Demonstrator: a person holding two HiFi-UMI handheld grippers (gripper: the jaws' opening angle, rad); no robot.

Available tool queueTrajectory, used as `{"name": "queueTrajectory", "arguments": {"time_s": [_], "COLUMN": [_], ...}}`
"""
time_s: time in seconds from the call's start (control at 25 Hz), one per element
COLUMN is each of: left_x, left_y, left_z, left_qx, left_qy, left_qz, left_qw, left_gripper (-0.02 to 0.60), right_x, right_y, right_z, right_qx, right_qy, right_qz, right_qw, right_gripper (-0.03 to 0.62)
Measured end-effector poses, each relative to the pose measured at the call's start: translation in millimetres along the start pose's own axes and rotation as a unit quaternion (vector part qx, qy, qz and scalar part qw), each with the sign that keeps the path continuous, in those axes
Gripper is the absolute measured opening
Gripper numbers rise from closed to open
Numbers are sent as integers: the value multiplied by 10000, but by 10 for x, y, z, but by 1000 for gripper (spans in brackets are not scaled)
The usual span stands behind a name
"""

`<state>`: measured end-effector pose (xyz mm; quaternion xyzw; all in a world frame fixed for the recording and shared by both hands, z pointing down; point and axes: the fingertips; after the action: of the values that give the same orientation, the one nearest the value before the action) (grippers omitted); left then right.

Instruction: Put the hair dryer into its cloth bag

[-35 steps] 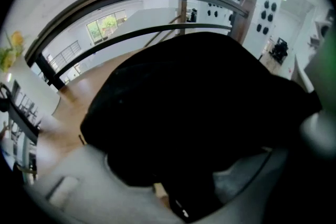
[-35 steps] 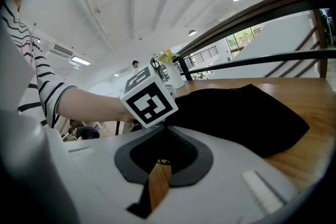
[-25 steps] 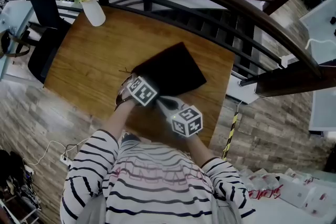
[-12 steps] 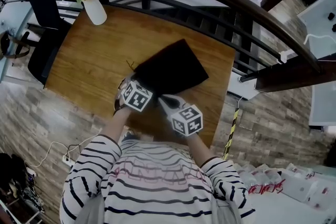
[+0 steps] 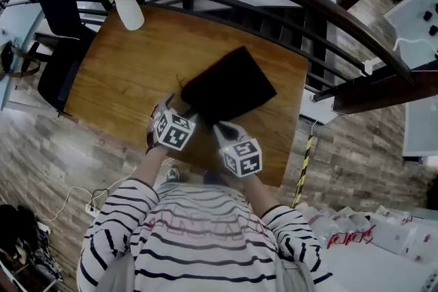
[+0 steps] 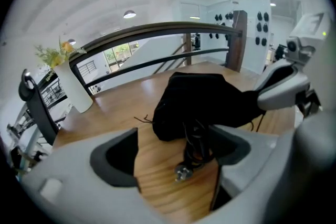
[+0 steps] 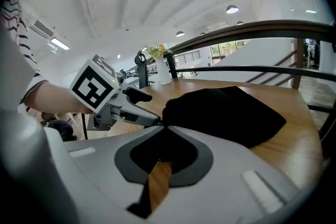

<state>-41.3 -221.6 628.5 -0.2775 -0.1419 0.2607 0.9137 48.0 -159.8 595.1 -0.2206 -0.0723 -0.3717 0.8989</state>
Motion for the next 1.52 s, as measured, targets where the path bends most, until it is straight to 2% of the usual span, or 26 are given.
{"name": "queueTrajectory", "arguments": {"time_s": [0.48, 0.76, 1.04, 1.52], "left_x": [-111, -131, -118, -141], "left_y": [473, 689, 880, 1249], "left_z": [161, 271, 273, 185], "left_qx": [164, 268, 440, 943], "left_qy": [10, -80, -115, -235], "left_qz": [25, 126, 191, 289], "left_qw": [9999, 9995, 9988, 9949], "left_gripper": [414, 385, 321, 157], "right_x": [-142, -253, -366, -668], "right_y": [-36, -38, 67, 340], "right_z": [119, 233, 208, 13], "right_qx": [-129, -182, -23, 584], "right_qy": [406, 489, 494, 494], "right_qz": [778, 1224, 1585, 2098], "right_qw": [9961, 9911, 9861, 9747], "right_gripper": [12, 18, 43, 31]}}
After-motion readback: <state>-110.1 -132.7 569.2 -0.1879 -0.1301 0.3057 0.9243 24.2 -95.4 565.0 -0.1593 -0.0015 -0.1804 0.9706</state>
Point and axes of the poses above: the fingertips, and each gripper's own axes: y backward along the fingers, x to its right, z out of its underside, and after that the axes turned 13 degrees about x, right-handed
